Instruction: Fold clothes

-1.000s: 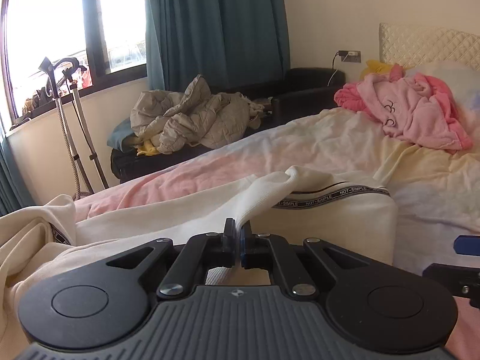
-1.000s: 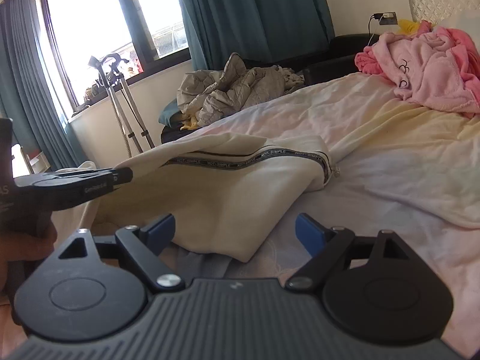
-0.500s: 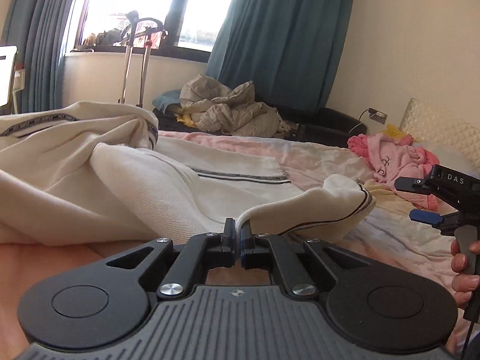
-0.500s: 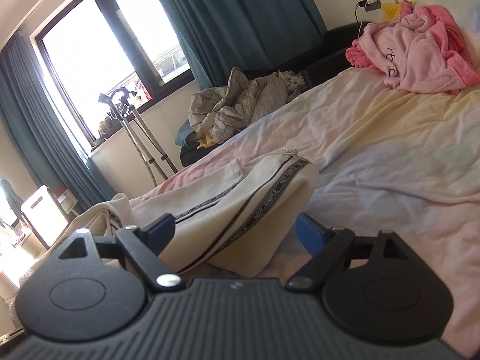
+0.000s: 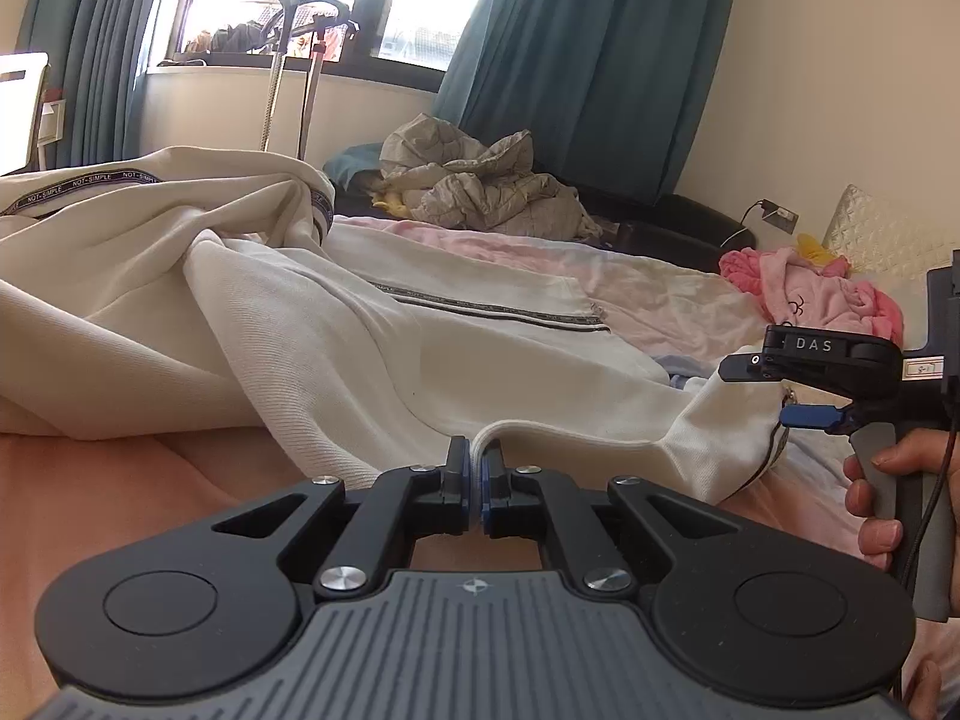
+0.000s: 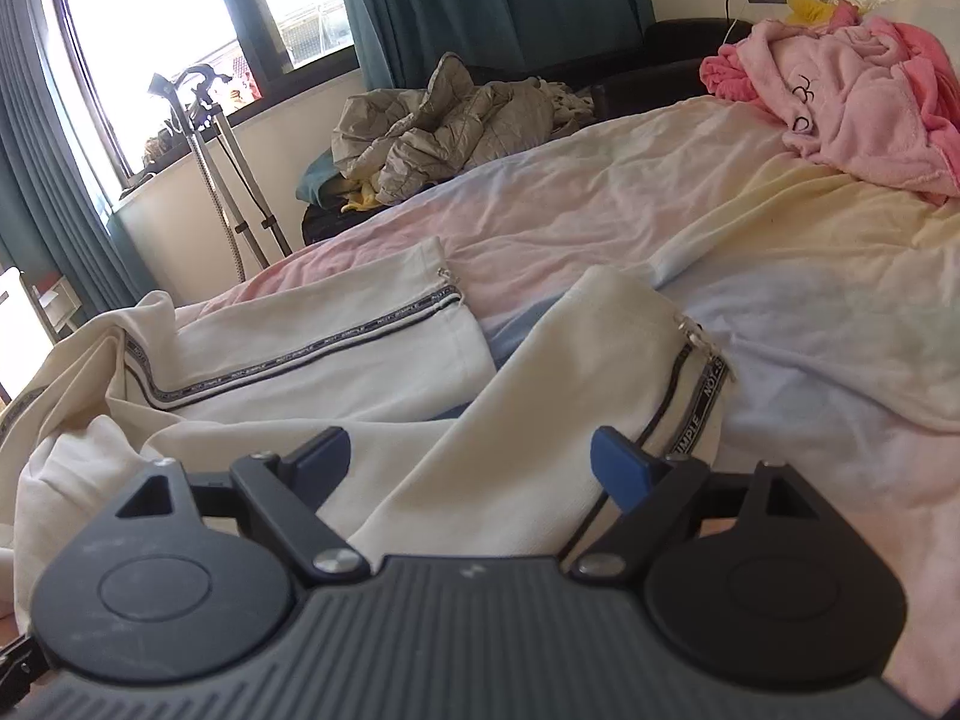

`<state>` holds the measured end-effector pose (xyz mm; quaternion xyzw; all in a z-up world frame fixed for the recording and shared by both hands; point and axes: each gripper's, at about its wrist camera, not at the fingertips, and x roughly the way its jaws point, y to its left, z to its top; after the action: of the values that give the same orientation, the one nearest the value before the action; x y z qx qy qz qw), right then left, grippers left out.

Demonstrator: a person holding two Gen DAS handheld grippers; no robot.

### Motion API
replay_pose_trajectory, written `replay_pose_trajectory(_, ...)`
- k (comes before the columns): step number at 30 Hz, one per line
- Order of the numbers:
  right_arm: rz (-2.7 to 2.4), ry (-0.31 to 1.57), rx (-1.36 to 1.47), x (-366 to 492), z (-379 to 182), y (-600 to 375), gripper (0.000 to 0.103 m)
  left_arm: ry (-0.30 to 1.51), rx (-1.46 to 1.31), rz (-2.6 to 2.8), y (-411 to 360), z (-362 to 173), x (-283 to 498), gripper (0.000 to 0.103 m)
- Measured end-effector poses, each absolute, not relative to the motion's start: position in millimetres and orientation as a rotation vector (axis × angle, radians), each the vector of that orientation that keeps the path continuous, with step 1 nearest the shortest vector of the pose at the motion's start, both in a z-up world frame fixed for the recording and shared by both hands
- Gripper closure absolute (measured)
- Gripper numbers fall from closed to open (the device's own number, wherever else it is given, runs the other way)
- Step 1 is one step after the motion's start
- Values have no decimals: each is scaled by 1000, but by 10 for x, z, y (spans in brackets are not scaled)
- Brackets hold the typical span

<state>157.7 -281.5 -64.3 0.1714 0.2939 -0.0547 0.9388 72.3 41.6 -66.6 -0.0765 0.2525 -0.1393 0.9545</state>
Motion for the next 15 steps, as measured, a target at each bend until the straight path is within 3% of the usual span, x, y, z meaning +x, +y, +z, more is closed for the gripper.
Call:
replay_pose_trajectory(7, -310, 731, 282, 2214, -876, -2885, 14, 458, -200, -333, 477, -703, 759, 99)
replay_pose_trajectory(9, -355, 757, 276, 2327, -935, -2930, 22, 416, -229, -371, 514, -692, 752, 99)
replay_pose_trajectory(10, -373, 766, 285, 2366, -954, -2958, 42, 410, -237, -382, 523, -695, 762, 98)
replay_pose_trajectory(11, -379, 766, 322, 2367, -951, -2998, 72, 404, -245, -392, 532, -697, 772, 98)
replay_pose_trajectory(12, -385, 766, 360, 2367, -948, -3037, 88, 408, -254, -396, 544, -718, 790, 98)
replay_pose_trajectory(13, -394, 761, 392, 2363, -930, -3070, 98, 418, -263, -395, 559, -740, 815, 98)
replay_pose_trajectory(15, -404, 704, 388, 2333, -761, -3062, 99, 440, -281, -388, 590, -782, 870, 98)
